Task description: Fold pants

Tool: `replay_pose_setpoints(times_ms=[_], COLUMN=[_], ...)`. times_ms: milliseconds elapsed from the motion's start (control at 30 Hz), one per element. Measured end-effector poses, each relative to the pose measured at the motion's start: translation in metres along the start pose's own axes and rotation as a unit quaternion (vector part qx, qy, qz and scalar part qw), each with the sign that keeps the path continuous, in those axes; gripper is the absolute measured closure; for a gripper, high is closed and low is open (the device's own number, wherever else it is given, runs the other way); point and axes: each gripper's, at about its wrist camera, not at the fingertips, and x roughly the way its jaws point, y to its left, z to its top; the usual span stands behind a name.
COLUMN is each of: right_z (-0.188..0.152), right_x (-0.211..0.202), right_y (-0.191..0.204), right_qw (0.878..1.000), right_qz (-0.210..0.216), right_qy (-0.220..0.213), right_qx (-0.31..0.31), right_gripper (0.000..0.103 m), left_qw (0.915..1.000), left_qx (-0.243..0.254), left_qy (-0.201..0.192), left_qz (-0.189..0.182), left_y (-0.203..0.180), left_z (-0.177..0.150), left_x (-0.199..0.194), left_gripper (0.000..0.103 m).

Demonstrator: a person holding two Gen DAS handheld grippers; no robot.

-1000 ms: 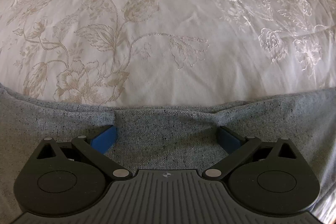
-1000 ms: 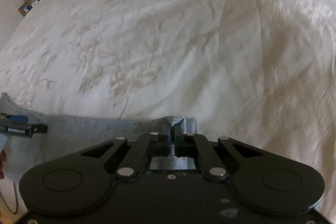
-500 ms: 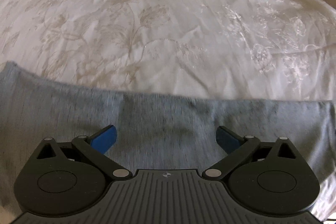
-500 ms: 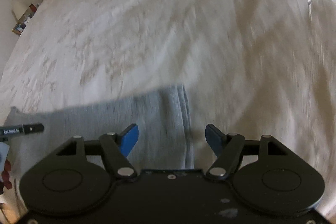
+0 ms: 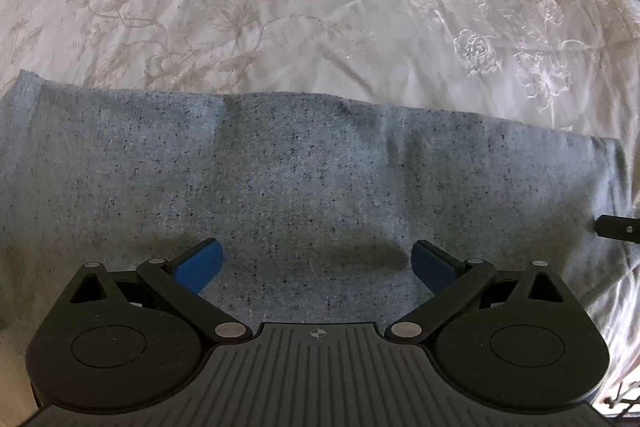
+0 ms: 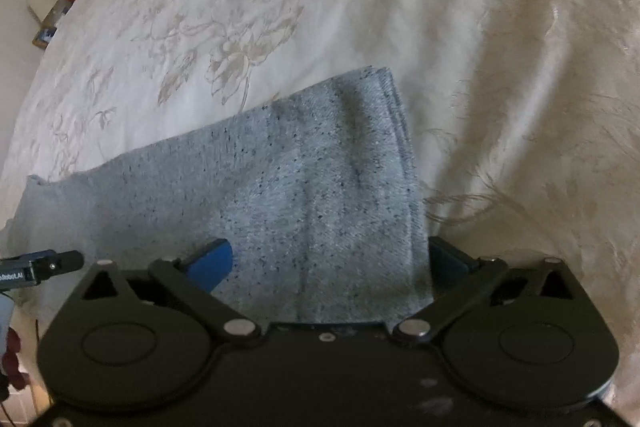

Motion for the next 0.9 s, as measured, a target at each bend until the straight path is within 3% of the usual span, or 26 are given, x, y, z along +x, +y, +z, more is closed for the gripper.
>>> replay_pose_setpoints(times_ms=[67,100,133,167,200,233,500,667,900], right_z=[0.007,0.009,0.011,0.012,0.013,0.013,0.009,0.009,0.011], right_x=[0.004,0.003,0.002,-0.001,-0.005,-0.008,-0.054,-0.077,-0.091], right_y=[-0.002,-0.004,-0.005,-0.006,-0.01,-0.012,-0.006,0.008,0.023], right_qw=[1.0,0.999,0.999,0.999,0.999,0.999,0.997,0.995,0.994], right_qz=[0.02,0.029,0.033,0.036,0.034,0.032,0.069,0.085,0.092], right_qy=[0.014,0.019,0.021,0.022,0.022,0.021,-0.028,-0.047,-0.065], right_qx=[0.006,0.009,0.008,0.006,0.005,0.004,0.017,0.014,0.017], right_gripper=[0.0,0.012,0.037,0.051,0.077,0.084,0.088,0.088,0.088], left_qw=[1.0,1.0,1.0,1.0,1.0,0.9999,0.9989,0.9974,0.9954], left_qx=[0.0,0.001,0.002,0.003,0.005,0.008,0.021,0.036,0.075], left_qy=[-0.003,-0.003,-0.005,-0.006,-0.006,-0.006,-0.015,0.022,0.009], left_qz=[0.0,0.0,-0.001,-0.001,-0.001,-0.001,0.039,0.059,0.059], left_y=[-0.002,-0.004,-0.005,-0.006,-0.008,-0.009,-0.01,-0.012,-0.016], left_z=[0.0,0.001,0.002,0.003,0.005,0.006,0.03,0.05,0.035], left_x=[-0.001,-0.001,0.0,0.0,0.001,0.001,0.016,0.049,0.021], left_gripper=[0.001,0.001,0.001,0.001,0.001,0.001,0.001,0.0,0.001])
